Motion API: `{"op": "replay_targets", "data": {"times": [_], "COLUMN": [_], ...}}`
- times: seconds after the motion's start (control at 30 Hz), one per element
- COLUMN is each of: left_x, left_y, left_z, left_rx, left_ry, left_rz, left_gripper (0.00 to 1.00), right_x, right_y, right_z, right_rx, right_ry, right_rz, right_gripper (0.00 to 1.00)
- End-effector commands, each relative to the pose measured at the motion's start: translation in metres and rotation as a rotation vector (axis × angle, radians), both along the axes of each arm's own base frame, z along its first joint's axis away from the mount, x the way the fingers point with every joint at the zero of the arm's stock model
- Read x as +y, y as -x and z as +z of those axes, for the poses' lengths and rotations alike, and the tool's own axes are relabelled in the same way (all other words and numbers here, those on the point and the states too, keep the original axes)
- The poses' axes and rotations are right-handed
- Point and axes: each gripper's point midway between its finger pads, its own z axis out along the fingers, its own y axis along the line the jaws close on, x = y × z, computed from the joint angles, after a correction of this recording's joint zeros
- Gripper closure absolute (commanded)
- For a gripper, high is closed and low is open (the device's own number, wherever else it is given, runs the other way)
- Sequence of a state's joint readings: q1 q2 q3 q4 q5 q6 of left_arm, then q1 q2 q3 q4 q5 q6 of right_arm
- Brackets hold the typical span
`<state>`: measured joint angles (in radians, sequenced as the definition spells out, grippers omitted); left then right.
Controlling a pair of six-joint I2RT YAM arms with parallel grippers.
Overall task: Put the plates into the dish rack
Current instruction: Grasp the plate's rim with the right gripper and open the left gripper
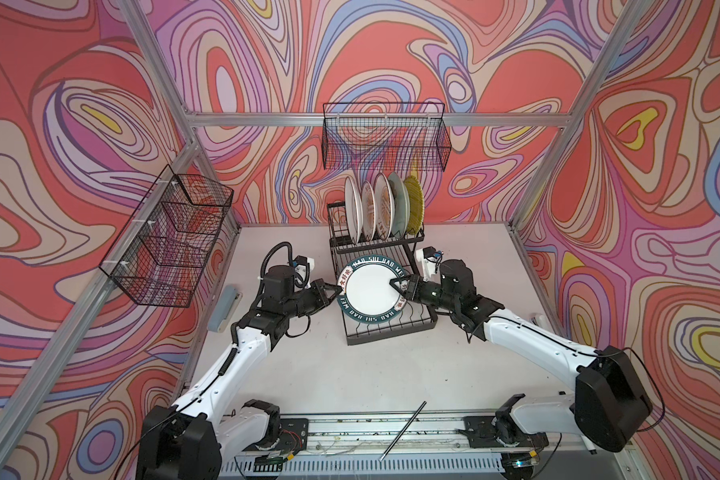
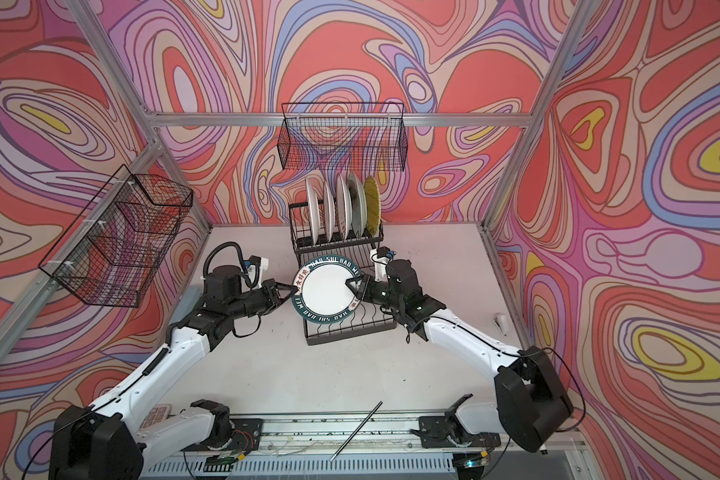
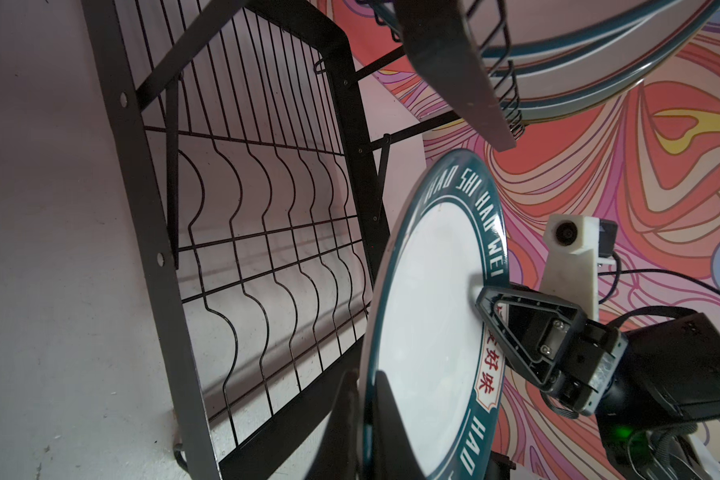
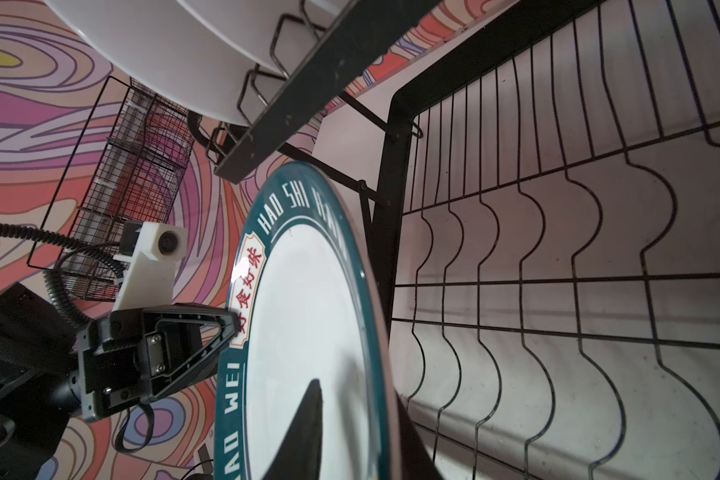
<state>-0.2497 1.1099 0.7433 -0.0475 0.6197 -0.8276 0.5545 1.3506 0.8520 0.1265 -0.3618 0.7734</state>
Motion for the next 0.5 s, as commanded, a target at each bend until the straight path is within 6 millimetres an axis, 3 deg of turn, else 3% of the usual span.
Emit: {"op": "replay_targets", "data": {"times": [0.0, 0.4, 0.47], "left_x": [-0.004, 0.003, 0.004], "left_y": [-0.004, -0.008, -0.009], "left_z": [0.010, 0.000, -0.001], "left_rx": [-0.047, -0.023, -0.020], "left_ry": [0.020, -0.025, -0.032], "left_rz": [-0.004, 0.035, 0.040], "left_gripper": [1.00, 1.00, 0.94], "right_x": [0.011, 0.007, 0.006], "right_y": [0.005, 0.005, 0.006], "right_z": [0.011, 0.020, 0.021], "right_rx": [-0.035, -0.065, -0.069], "right_ry": [-0.028, -0.039, -0.040], "right_rz": [0.045, 0.027, 0.027], "right_gripper": [0.83, 0.96, 0.98]}}
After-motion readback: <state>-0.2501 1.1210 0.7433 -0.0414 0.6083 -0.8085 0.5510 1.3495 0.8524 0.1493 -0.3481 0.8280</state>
